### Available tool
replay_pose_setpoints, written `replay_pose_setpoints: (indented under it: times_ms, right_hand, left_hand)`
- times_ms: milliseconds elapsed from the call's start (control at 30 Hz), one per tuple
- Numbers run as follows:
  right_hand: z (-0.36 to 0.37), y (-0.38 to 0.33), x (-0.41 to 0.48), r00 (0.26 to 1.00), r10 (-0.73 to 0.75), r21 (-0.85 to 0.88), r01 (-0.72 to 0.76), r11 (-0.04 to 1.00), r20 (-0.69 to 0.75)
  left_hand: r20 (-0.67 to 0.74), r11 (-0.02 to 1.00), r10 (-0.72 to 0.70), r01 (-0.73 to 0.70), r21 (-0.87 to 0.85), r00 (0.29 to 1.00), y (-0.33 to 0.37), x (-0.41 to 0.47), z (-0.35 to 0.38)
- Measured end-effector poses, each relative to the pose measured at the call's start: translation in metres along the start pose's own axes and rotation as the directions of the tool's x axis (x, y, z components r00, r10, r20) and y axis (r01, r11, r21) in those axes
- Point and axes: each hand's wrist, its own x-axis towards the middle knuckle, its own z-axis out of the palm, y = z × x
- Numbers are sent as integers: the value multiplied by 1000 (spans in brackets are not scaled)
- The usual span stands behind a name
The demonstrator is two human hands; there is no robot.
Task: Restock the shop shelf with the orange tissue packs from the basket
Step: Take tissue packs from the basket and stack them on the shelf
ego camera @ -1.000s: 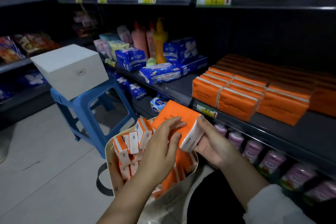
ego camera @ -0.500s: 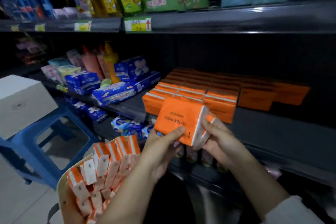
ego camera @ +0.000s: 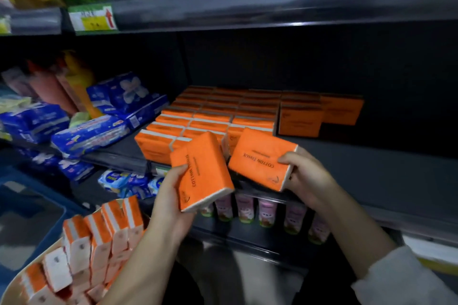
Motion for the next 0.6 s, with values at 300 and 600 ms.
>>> replay_pose_setpoints:
  times_ms: [300, 600]
  right_hand:
    - [9, 1, 4, 983, -153, -464, 183, 867, 102]
    - [29, 12, 11, 985, -122, -335, 156, 929, 120]
  left_hand:
    - [337, 863, -77, -107, 495, 938, -1, 7, -7]
    - [357, 837, -63, -146, 528, 932, 0, 3, -10]
